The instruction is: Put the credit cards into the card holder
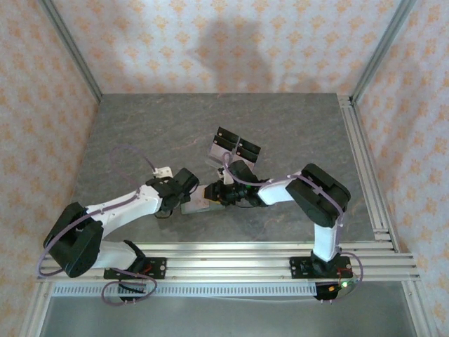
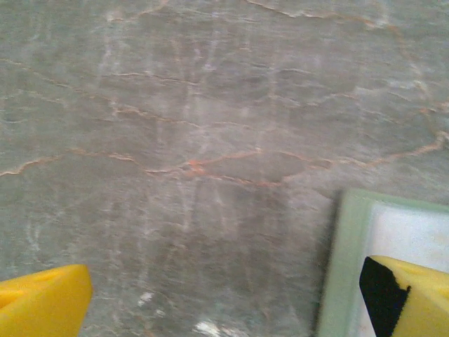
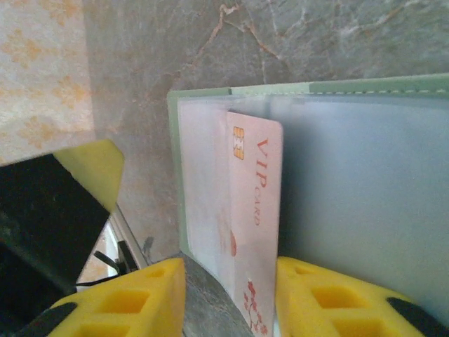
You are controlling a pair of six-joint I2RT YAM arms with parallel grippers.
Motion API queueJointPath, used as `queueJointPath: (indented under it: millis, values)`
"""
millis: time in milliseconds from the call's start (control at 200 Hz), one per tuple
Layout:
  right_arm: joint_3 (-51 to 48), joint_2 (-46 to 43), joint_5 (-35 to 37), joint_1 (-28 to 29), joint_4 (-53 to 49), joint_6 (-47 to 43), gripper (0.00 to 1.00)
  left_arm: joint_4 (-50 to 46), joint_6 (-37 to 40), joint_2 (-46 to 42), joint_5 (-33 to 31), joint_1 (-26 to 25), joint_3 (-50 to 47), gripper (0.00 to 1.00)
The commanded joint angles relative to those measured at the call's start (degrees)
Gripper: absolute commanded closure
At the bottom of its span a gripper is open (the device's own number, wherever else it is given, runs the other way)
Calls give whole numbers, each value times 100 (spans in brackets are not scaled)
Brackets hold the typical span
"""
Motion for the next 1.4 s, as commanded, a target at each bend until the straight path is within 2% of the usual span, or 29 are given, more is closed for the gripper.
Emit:
queueJointPath:
  millis: [0,205,425,886,956,1091,1131,1216,1396]
  values:
    - [283,-407,195,19,-977,-499,59,-351,84,-153,-204,205,-92,0]
    - [795,-841,562,19,-2437,-1157,57,-290,142,-319,-50,339,-363,0]
    - [1401,-751,1081,19,-3723,-1724,57,18,210,-436,267,341,-579,0]
    - [1260,-571,1412,19,-3884,-1770,59,187,283,-255,454,328,-484,0]
    - [1352,-585,1550,18,-4053,-1868,63,206,280,-208,474,307,-461,0]
    - [1655,-519,1947,17,-4551,-2125,90,259,284,-68,472,232,-404,0]
    - [1758,-464,2047,19,-4716,-2204,94,273,287,-5,478,211,-384,0]
    - [1883,-354,2203,19,-4911,-2327,98,311,267,123,471,161,-360,0]
    - [2106,-87,2235,19,-5061,-2479,99,424,251,332,477,70,-292,0]
